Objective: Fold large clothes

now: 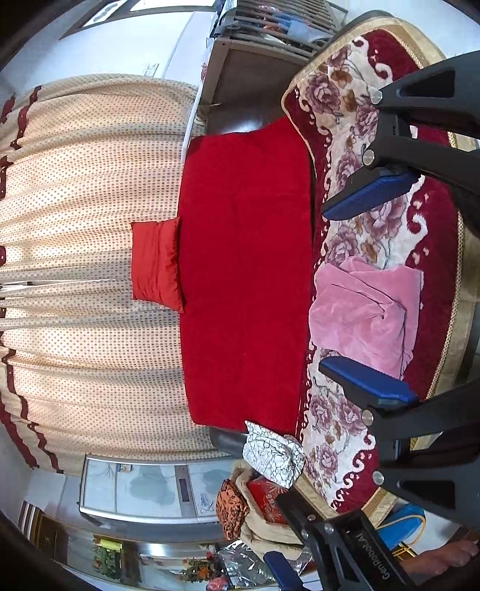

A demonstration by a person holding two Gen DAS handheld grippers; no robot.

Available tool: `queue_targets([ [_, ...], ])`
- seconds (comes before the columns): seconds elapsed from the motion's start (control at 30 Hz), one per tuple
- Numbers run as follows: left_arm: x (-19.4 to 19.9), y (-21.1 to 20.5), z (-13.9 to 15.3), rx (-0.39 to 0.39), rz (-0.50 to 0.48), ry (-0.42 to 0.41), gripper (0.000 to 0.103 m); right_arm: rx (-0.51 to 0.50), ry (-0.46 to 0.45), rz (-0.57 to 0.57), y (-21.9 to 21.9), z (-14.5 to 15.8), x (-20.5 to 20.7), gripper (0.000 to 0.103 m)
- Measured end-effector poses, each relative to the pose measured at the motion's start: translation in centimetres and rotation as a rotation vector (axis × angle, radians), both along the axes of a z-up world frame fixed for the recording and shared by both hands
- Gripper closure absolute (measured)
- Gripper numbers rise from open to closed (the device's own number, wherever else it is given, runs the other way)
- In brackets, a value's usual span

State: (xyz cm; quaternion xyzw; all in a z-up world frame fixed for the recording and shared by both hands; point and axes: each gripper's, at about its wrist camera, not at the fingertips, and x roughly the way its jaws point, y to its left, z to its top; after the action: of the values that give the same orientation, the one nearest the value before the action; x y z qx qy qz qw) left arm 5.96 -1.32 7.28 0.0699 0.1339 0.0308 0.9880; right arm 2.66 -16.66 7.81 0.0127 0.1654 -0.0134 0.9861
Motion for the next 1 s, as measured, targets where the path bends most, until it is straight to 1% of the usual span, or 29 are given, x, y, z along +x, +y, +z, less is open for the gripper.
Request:
queue_targets([
  [0.53,-1.2,0.7,0.6,-0.007,0.025,-0.036,0.009,-0.018,-0.025,-0.003,0.7,0.7,-1.1,0.023],
  [0.57,-1.2,0.7,0.6,-0.008,0.026,-0.036,0.007,-0.018,-0.028,-0.005,0.7,0.7,-1.1,0.023],
  [0.6,-1.2,0.7,0.6,-0.009,0.026,-0.037,0.001,-0.019,-0.03,-0.005,0.6,0.7,-1.2,0.023],
  [0.73,-1.5,0.8,0.7,-0.008,0.035,-0.055,0.001,-0.022,-0.036,-0.009,0.6,0.8,-1.4,0.023],
  [1.0,-1.5,0.7,0.7,-0.007,0.024,-0.047,0.001,-0.018,-0.039,-0.013,0.5,0.9,-1.5,0.023],
])
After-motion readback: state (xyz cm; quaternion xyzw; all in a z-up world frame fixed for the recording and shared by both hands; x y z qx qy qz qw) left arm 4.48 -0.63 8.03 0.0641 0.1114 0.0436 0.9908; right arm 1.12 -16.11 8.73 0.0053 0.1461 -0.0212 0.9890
